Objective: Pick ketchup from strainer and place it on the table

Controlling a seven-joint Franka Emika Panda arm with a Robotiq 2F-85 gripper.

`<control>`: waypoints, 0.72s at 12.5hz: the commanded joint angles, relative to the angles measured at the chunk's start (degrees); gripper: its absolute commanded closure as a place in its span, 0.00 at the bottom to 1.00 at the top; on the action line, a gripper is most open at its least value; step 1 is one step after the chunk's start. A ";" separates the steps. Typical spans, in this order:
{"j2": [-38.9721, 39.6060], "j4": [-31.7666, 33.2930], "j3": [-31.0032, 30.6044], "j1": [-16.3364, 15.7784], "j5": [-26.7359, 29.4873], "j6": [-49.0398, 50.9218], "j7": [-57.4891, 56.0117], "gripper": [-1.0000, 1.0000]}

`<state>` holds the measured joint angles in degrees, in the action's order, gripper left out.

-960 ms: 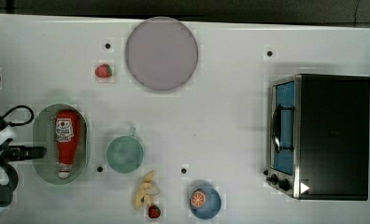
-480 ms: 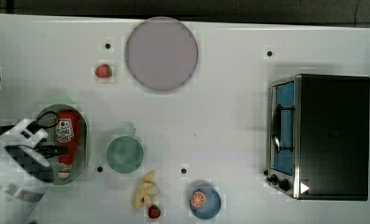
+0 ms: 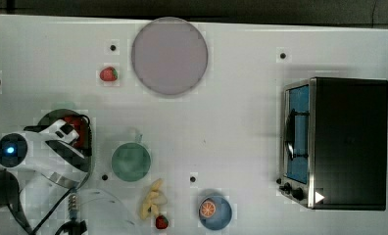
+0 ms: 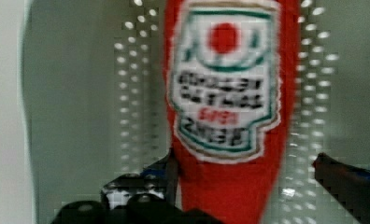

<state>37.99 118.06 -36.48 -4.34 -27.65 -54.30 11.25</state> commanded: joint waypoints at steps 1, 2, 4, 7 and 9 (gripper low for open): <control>1.16 -2.27 -0.59 -0.88 -3.25 -0.92 6.62 0.00; 1.79 -2.85 -0.20 -1.19 -4.08 -0.91 6.63 0.04; 1.90 -3.17 0.10 -1.50 -4.29 -0.90 6.65 0.29; 0.13 -2.83 -0.04 -1.22 -4.26 0.17 6.65 0.40; -3.52 -2.24 -1.53 -0.32 -3.77 2.01 6.65 0.40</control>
<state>38.38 116.16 -36.37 -5.27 -31.89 -52.60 15.04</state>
